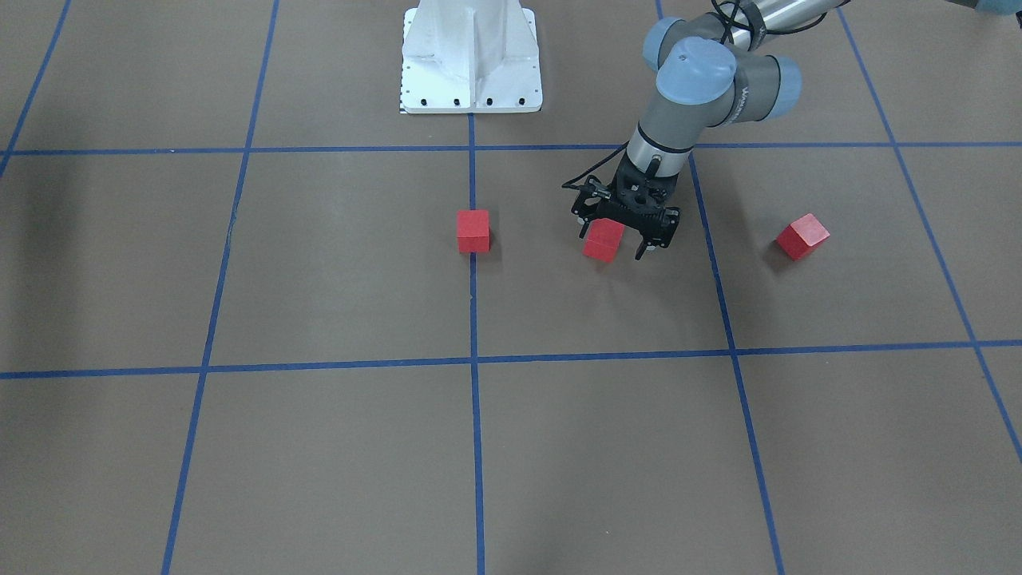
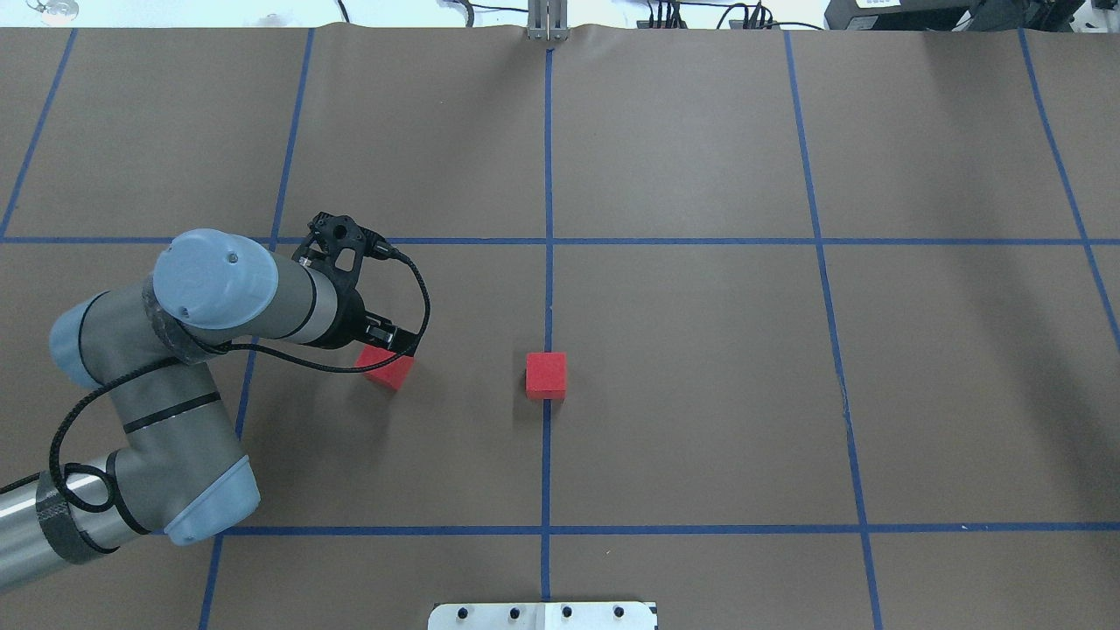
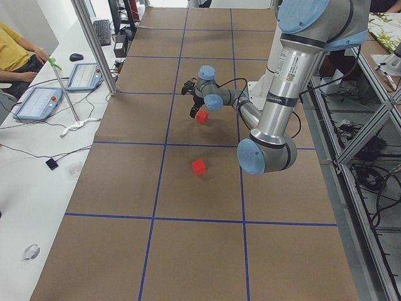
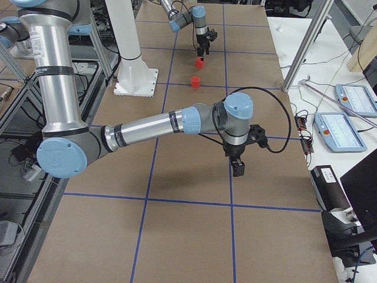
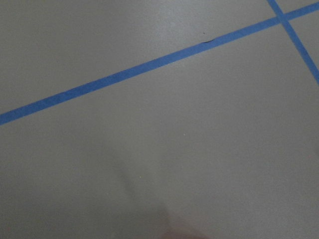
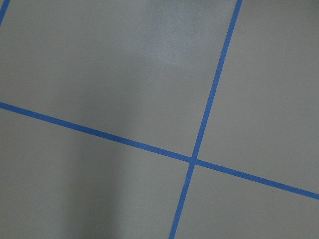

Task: Form red blocks into L shape at center
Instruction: 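Lower the left gripper over the middle red cube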

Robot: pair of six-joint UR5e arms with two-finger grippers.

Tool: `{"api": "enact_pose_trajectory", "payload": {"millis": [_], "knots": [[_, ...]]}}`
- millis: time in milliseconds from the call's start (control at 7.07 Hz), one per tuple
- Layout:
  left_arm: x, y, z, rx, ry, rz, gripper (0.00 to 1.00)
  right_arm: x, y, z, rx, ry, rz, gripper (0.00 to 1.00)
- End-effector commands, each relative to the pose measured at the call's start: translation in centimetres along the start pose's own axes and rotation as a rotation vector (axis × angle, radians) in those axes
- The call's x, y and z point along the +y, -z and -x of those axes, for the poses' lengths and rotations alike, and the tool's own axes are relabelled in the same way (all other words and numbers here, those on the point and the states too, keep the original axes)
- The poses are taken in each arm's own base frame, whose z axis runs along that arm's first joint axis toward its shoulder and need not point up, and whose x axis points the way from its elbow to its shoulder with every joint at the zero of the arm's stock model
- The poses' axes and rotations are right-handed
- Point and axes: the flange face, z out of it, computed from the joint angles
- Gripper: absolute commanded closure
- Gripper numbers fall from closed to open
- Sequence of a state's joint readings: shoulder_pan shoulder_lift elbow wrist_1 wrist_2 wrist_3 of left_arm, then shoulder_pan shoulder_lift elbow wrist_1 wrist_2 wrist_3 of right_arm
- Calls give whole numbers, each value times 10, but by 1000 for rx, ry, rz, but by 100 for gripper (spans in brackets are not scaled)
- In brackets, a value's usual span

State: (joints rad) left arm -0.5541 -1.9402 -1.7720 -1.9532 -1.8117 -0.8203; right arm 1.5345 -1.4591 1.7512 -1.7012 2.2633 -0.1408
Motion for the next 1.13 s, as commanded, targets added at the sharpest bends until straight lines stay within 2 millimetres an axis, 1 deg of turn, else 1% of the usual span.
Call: {"api": "enact_pose_trajectory", "payload": {"millis": [0,142,566,708,849,991], "knots": [[9,-7,-3,-5,-8,16,2,1,0,-1,1,-5,1,0],[14,-10,-7,-14,-10,37,7,1,-1,0,0,-4,2,0],[16,-14,-5,-35,-2,61,18,0,0,0,0,-3,1,0],[16,-14,-5,-43,3,70,26,0,0,0,0,-3,1,0],[16,-9,-9,-45,4,81,42,0,0,0,1,-2,0,0],[15,9,-16,-59,10,99,61,0,0,0,1,-2,0,0]]}}
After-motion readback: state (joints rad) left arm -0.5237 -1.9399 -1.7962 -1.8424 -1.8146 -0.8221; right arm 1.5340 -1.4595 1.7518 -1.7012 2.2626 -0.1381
